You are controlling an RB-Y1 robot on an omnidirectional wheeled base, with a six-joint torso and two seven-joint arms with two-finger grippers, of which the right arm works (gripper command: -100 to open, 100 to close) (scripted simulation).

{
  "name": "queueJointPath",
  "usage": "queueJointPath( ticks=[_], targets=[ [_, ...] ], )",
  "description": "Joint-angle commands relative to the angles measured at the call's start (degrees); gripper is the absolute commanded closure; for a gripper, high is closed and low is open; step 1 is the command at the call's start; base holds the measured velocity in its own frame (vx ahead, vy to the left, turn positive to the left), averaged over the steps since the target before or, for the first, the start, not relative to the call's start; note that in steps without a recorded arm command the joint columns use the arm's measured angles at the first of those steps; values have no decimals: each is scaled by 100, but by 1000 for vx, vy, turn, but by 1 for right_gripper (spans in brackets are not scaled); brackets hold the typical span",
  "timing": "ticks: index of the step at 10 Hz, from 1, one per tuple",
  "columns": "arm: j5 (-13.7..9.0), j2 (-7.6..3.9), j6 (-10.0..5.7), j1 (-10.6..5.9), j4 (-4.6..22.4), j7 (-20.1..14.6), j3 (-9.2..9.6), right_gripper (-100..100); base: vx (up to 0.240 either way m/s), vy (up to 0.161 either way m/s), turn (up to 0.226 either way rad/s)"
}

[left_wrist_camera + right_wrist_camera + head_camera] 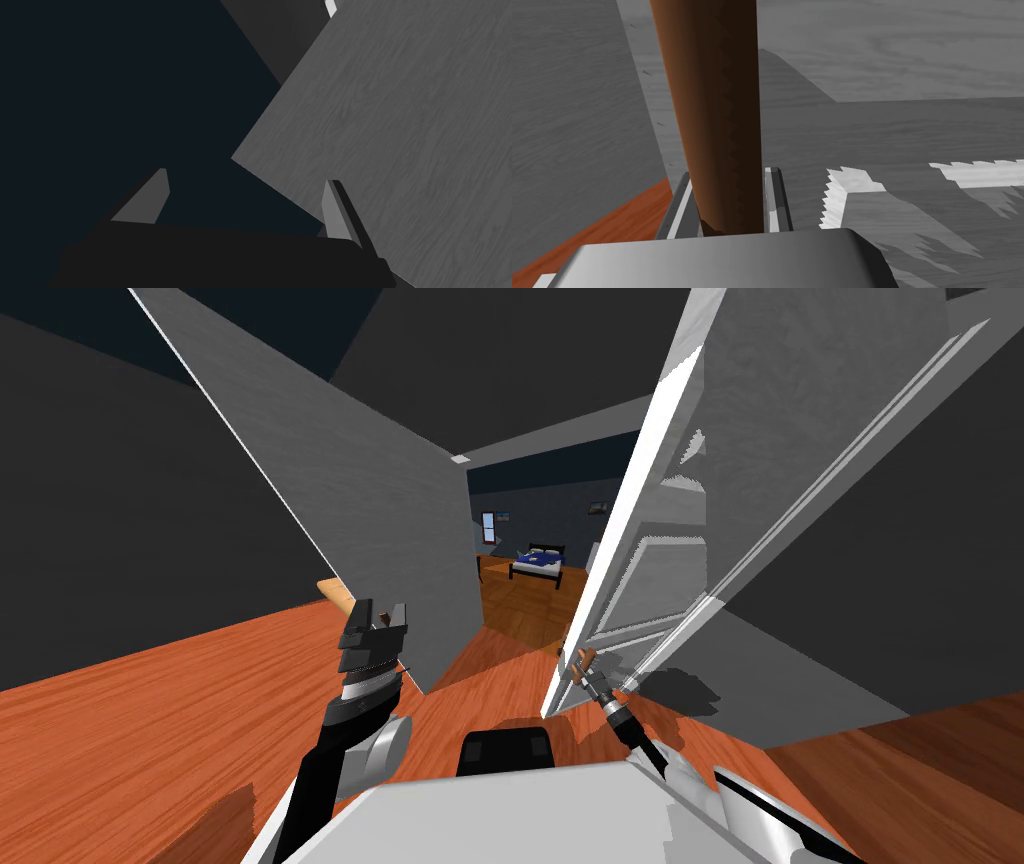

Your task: Pull the door open

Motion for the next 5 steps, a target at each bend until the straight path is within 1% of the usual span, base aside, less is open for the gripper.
queueJointPath(
  ticks=[1, 2, 4, 5],
  targets=[
    [9, -47, -114, 64, 6, -44, 52, 100, -225, -124, 199],
    [14, -65, -188, 84, 43, -77, 81, 100, -232, -111, 217],
    [24, -100, -340, 126, 117, -146, 140, 100, -219, -94, 164],
    [26, -109, -377, 137, 136, -163, 155, 100, -199, -108, 123]
  ],
)
